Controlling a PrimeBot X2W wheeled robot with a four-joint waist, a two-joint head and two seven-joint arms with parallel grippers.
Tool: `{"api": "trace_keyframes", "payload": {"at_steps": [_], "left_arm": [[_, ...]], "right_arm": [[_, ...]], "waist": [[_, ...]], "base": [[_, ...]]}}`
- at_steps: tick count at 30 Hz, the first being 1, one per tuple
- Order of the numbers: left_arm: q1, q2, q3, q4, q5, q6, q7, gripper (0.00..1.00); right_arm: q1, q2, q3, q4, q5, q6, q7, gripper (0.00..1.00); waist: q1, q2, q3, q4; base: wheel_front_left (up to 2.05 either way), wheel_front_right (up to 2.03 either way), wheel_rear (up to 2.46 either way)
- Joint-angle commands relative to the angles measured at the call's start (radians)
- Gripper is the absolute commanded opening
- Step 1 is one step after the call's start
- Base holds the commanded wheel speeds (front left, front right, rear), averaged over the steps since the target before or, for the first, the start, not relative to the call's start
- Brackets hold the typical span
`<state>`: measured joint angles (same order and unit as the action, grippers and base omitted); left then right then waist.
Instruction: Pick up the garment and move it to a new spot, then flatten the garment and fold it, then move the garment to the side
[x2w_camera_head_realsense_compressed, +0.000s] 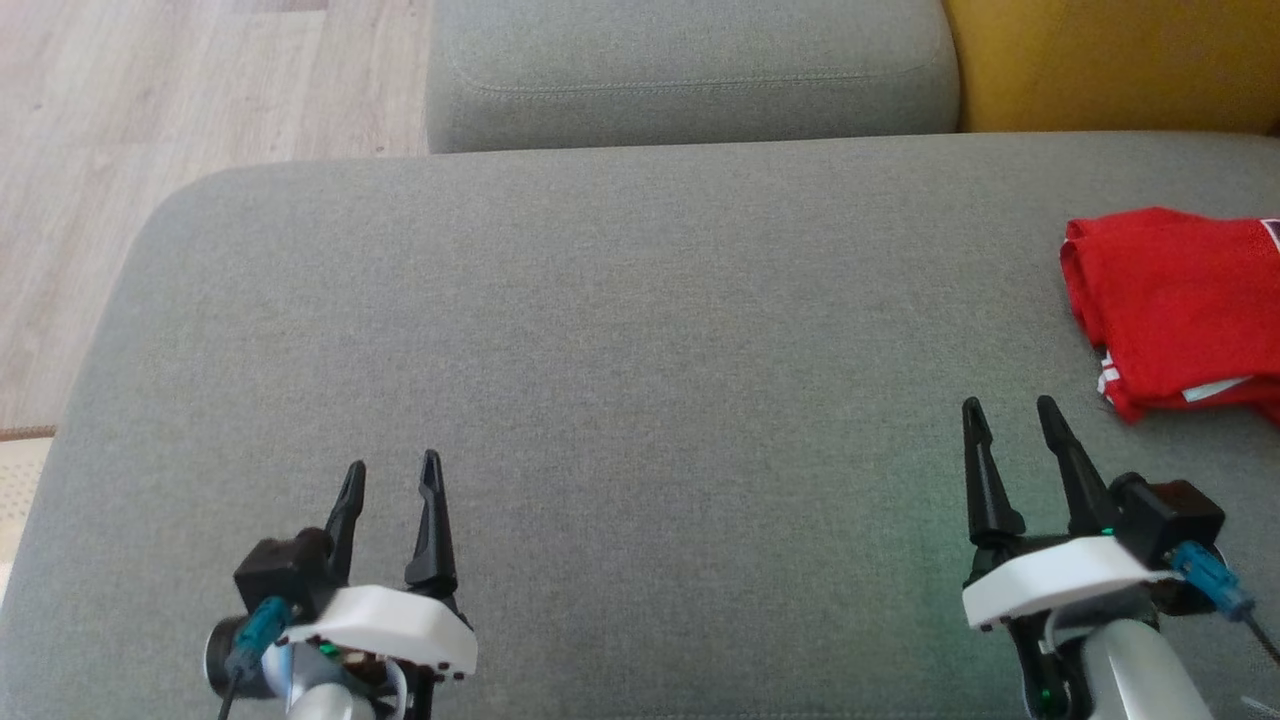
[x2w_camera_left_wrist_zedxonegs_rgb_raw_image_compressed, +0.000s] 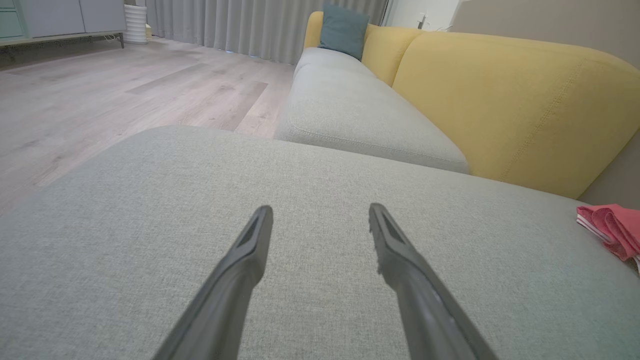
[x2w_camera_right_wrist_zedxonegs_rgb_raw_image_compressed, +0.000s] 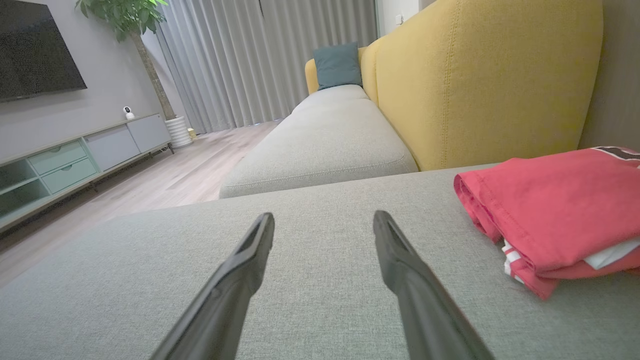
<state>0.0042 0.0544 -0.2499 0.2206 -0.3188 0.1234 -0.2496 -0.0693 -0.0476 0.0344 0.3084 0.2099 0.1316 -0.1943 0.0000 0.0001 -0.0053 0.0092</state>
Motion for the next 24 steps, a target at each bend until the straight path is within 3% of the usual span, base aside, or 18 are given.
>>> {"api": "trace_keyframes", "payload": {"at_steps": [1,20,21,24], "left_arm": [[-0.028,-0.003,0.024,-0.034,0.007,0.002,-0.012,1.00],[-0.023,-0.002,0.016,-0.027,0.014,0.011,-0.012,1.00],[-0.023,-0.002,0.015,-0.027,0.013,0.011,-0.012,0.00],[0.023,0.000,-0.008,0.042,0.008,0.008,0.003,0.00]], "right_arm": [[-0.025,-0.003,0.029,-0.026,-0.005,-0.001,-0.010,1.00],[-0.019,-0.003,0.031,-0.025,-0.003,-0.001,0.003,1.00],[-0.019,-0.003,0.031,-0.025,-0.003,-0.001,0.003,0.00],[0.009,0.002,0.005,0.043,0.000,0.000,0.007,0.00]], "waist": [[0.0000,-0.0001,-0.001,0.000],[0.0000,-0.0001,-0.010,0.001],[0.0000,-0.0001,-0.010,0.001],[0.0000,-0.0001,-0.010,0.001]], "base": [[0.00,0.00,0.00],[0.00,0.00,0.00],[0.00,0.00,0.00],[0.00,0.00,0.00]]}}
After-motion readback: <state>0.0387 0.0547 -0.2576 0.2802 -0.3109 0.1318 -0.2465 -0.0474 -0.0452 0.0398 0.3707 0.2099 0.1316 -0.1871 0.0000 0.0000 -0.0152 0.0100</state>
